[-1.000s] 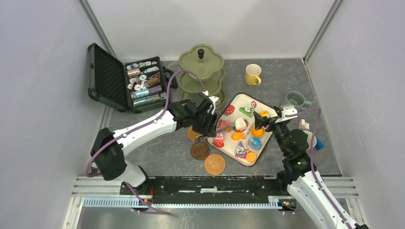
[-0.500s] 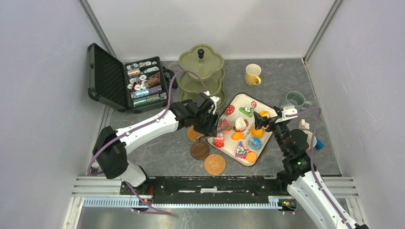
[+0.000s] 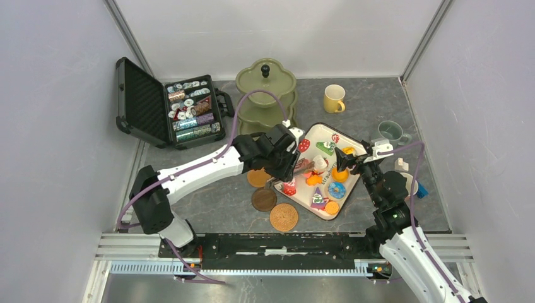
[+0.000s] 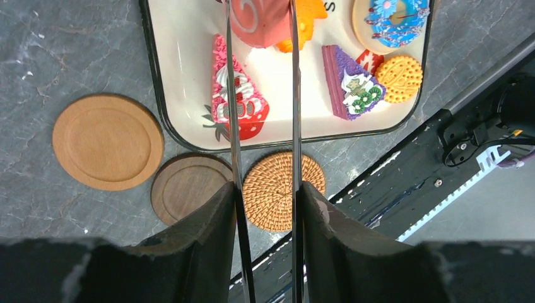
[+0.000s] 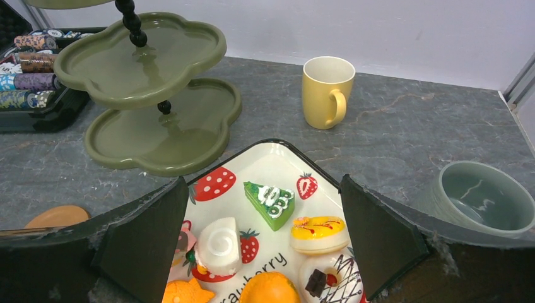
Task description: Serve the afternoon tea
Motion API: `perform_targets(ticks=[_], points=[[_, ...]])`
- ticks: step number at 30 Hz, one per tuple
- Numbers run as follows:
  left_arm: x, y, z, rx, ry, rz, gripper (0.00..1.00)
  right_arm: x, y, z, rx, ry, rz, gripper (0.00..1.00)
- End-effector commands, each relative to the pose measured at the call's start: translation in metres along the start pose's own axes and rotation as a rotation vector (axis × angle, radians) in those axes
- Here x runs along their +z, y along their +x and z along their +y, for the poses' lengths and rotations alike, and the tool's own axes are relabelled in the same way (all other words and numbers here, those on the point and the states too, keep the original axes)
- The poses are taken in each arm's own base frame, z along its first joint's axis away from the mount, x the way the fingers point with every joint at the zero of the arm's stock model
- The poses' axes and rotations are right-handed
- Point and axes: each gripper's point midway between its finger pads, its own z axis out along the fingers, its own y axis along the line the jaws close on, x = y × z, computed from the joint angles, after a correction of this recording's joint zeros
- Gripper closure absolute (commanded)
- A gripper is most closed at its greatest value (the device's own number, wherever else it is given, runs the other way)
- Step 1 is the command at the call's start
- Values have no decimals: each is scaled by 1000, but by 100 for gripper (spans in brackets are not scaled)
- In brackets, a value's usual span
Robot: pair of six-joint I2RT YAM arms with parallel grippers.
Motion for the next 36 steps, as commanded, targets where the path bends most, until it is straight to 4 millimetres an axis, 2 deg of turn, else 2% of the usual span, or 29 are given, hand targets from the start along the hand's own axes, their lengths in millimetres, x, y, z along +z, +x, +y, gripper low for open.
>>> perform_targets(ticks=[1,7,16,30,36], points=[[-10,-22,-1,98,-71,-67,70,1,-7,0,10,8,-33,2],[-22,-39,5,121,-132,-127,71,1,-8,0,12,6,-37,2],[-29,-70,28,233,-325,-125,71,0,-7,1,14,6,-37,2],[15,-122,44,446,-629,-56,71,0,-7,2,12,5,-39,2],[30,-140,67,547,-839,-22,69,-3,-10,-9,15,72,-35,2]])
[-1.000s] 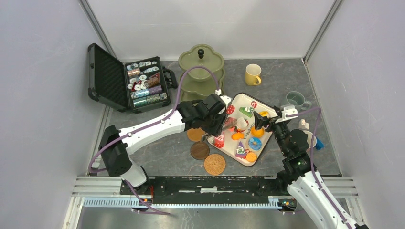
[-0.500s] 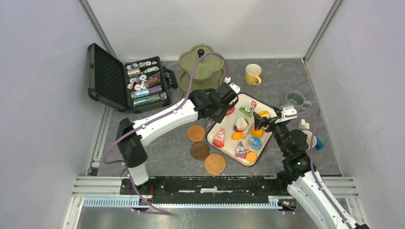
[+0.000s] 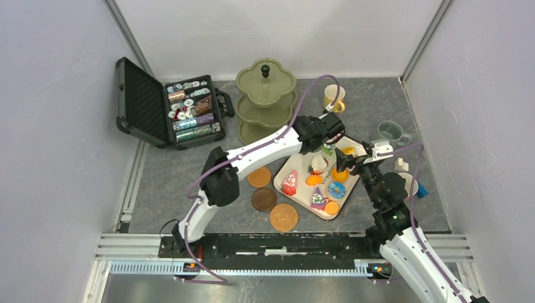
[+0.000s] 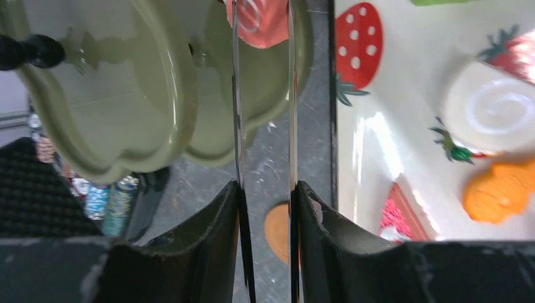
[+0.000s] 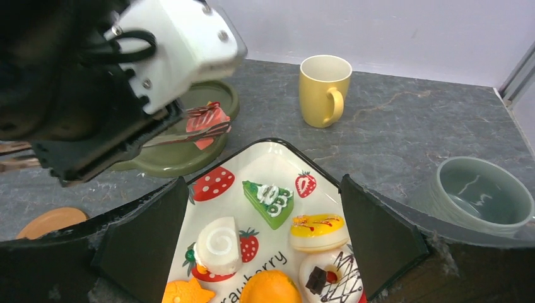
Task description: Serve the afternoon tea
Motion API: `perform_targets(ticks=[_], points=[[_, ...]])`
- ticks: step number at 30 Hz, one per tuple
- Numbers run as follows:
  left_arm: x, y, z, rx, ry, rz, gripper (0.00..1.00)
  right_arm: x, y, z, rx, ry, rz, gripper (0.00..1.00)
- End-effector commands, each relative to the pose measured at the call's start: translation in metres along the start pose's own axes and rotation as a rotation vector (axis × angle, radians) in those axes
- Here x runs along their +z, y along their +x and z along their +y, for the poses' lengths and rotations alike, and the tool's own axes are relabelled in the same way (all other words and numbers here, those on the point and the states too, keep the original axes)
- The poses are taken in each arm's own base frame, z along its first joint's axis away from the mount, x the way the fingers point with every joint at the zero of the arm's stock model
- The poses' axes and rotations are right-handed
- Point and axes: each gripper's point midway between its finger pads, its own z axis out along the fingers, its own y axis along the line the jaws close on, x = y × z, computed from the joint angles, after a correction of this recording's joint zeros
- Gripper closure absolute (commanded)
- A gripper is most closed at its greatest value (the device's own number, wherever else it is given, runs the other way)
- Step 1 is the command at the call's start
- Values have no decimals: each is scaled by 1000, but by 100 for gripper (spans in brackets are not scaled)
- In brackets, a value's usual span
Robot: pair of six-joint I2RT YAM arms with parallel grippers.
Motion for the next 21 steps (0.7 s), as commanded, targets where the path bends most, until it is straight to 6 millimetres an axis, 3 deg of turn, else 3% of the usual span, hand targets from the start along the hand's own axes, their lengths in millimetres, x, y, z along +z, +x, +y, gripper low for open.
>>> perform_targets(ticks=[1,9,14,21], points=[[7,-12,31,132,-206,5,68,-2,-12,-14,14,86,-33,2],[27,-22,35,179,-275,7,67,-17,-10,-53,46,321,-15,2],[42,-16,44,178,-294,39,66,-19,-11,-55,54,330,-29,2],[47,-12,47,187,-314,57,61,-18,-10,-53,56,321,-28,2]])
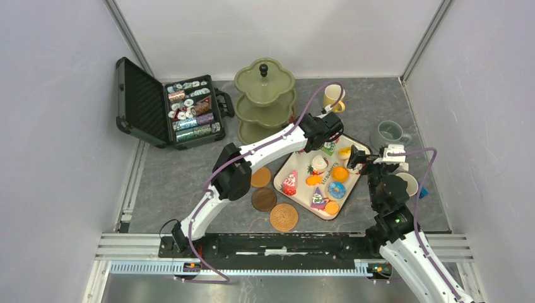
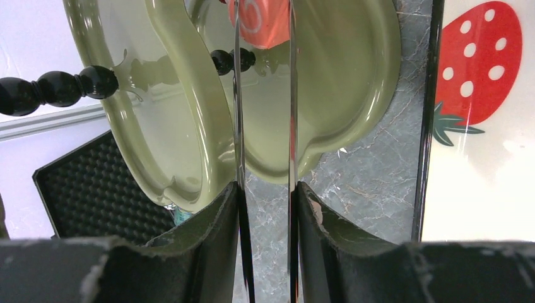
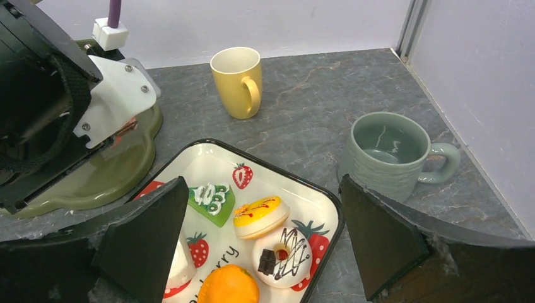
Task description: Serve the afternoon tea
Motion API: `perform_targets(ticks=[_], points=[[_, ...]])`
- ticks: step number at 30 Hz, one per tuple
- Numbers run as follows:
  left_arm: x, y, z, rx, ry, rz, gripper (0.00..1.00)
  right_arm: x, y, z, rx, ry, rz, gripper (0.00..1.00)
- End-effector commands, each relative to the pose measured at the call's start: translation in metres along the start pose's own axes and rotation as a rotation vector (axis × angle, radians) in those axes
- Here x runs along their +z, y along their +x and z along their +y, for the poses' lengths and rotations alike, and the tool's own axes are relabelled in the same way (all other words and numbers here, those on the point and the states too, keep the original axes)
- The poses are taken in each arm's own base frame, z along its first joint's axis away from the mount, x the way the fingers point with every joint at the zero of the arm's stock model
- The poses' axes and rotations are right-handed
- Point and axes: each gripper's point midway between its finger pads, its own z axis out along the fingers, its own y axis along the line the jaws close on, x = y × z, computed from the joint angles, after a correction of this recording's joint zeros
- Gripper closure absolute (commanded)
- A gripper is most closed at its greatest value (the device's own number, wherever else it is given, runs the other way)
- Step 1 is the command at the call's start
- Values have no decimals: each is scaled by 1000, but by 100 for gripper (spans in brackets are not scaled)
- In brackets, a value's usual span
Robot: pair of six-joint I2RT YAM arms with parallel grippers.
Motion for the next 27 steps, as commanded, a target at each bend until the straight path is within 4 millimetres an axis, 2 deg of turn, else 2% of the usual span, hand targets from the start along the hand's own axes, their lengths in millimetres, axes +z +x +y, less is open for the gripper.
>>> perform_targets(ticks=[1,12,18,22,27], points=[[1,-10,15,-5,-60,-21,60,0,-11,0,27,9,-28,2],[3,-10,10,-10,-36,-21,47,0,-10,3,30,-4,-29,2],[-5,-11,12,-30,-17,-37,44,0,-11,4,32,-11,-32,2],[-18,-15,12,-51,7,-64,46,0,-11,5,32,-13,-34,2],[-49,-26,15,-129,86,-137,48,0,-11,4,32,-12,-33,2]])
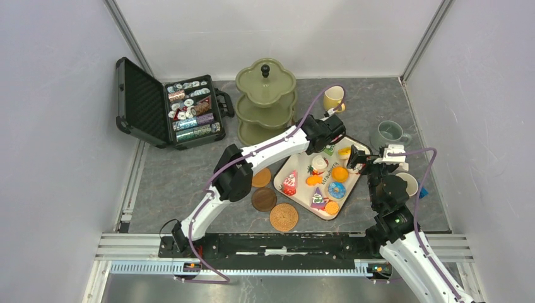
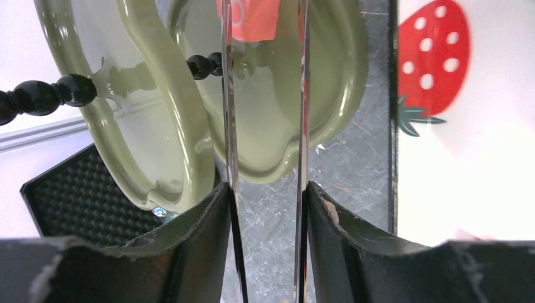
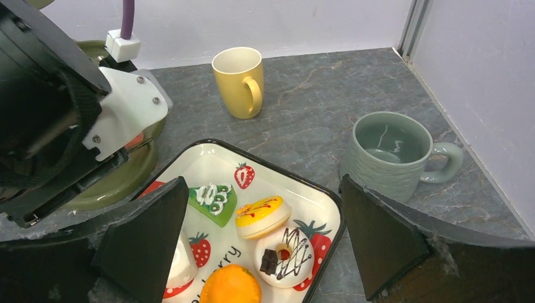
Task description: Serve the afternoon tea
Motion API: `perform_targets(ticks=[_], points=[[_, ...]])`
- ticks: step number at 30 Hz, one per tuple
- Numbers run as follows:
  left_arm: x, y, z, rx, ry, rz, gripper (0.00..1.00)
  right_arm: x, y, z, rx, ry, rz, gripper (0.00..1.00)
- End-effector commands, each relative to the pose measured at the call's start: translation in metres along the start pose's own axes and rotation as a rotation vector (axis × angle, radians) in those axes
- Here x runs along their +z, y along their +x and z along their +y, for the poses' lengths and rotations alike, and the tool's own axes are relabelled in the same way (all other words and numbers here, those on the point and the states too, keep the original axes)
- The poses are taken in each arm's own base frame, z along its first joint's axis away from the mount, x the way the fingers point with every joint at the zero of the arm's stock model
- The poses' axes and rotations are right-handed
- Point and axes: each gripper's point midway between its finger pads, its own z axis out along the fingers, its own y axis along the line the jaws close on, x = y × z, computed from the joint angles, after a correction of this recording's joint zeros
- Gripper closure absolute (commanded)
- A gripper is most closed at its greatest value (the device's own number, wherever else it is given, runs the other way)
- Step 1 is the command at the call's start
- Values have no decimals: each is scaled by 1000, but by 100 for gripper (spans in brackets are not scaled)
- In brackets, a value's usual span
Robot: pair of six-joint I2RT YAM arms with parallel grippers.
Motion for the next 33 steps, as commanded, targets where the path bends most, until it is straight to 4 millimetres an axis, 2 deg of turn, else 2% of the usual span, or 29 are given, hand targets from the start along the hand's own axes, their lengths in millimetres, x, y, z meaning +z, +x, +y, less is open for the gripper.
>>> perform_targets(ticks=[1,8,18,22,26,33], points=[[-56,-27,27,-158,65,-151,48,0,-11,4,26,-13,-35,2],[-98,-39,25,-282,243,-246,50,-1,-13,2,29,-4,-40,2],[-159,-62,-11,-403,667,-484,52,-9,-25,-17,72,85,-83,2],[-167,-65,-32,-405,784,-508,52,-14,-30,-21,97,98,-126,2],[-164,-71,-52,-410,850,-495,52,-16,-31,-23,104,98,-143,2],[-155,-74,-67,-387,843,-482,51,-16,-30,-22,102,93,-140,2]])
